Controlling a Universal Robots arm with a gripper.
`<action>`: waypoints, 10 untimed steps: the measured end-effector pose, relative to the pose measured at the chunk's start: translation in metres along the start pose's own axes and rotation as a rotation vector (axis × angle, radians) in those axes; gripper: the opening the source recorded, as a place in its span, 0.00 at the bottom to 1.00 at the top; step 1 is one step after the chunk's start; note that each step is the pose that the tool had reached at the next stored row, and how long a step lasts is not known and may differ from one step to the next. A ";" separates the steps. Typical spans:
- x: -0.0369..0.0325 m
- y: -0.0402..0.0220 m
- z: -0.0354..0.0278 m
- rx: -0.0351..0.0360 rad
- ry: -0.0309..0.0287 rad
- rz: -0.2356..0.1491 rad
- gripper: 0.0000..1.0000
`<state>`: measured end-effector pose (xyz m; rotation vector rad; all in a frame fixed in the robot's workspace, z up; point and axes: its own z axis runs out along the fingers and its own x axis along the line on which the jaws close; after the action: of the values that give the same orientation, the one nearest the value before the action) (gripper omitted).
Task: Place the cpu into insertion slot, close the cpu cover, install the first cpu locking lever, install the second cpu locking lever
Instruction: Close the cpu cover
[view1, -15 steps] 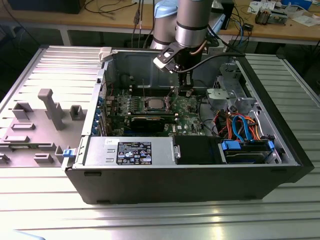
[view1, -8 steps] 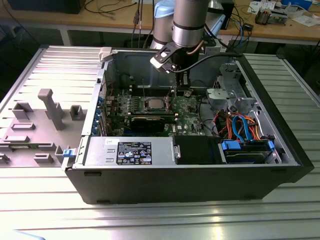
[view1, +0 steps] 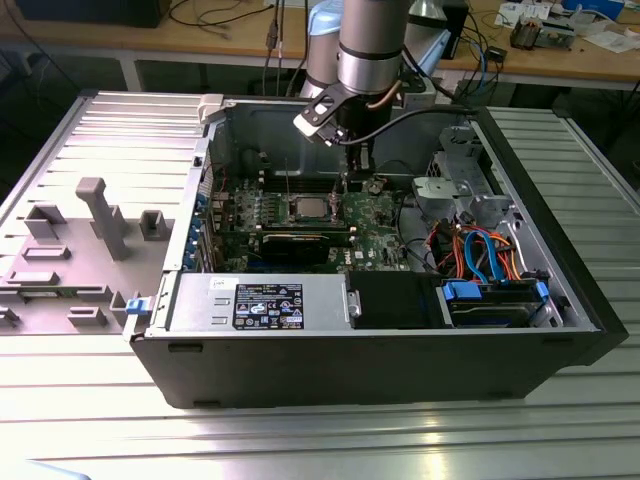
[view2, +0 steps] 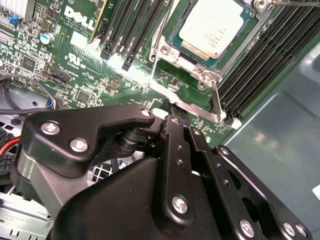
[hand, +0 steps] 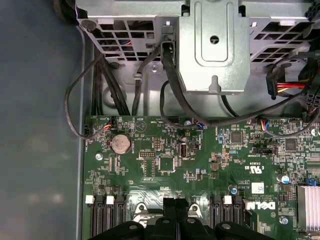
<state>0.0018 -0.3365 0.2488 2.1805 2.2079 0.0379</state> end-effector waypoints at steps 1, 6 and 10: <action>0.0000 -0.0012 -0.0001 0.0000 -0.0001 0.000 0.11; 0.0000 -0.0055 -0.0003 0.0000 -0.0001 0.000 0.11; 0.0001 -0.0057 -0.0003 0.0000 0.0000 0.000 0.11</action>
<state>-0.0039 -0.3365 0.2488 2.1804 2.2079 0.0379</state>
